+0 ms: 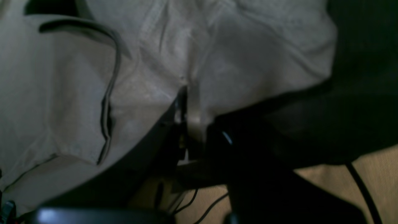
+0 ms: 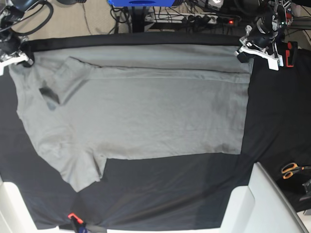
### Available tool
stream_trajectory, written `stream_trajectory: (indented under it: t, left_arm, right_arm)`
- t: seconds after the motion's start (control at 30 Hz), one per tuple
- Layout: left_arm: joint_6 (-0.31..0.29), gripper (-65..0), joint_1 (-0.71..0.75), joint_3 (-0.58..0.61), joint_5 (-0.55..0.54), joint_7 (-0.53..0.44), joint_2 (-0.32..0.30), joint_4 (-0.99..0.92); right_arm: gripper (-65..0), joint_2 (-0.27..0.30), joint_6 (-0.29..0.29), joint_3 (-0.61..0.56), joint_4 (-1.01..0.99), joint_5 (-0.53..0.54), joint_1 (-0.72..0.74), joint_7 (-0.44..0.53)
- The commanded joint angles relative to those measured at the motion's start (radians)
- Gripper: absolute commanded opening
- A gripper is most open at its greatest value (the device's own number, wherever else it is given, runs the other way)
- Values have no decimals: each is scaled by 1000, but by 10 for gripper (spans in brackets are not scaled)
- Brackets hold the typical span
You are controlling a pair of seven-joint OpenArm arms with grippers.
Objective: Fold the T-shirt properly
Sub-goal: 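Release the shirt and move both grippers outward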
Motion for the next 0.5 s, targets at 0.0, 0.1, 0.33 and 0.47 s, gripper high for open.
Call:
stream_trajectory:
  t: [0.0,0.1,0.33,0.47]
  left_arm:
    - [7,-650,6,-6,-1,-24,-14,13]
    - [7,-650,6,-6,-1,-24,-16,14]
    - [7,-650,15,-5,-1,-24,-16,13]
    - [7,-650,15,-5,-1,-24,-17,13]
  right_arm:
    - [-648,17,5,4,22,14,6,18]
    - [-648,17,5,4,23,14,0,18]
    - [-648,17,5,4,25,14,-6,18]
    - [-642,17,5,4,19,14,-6,18]
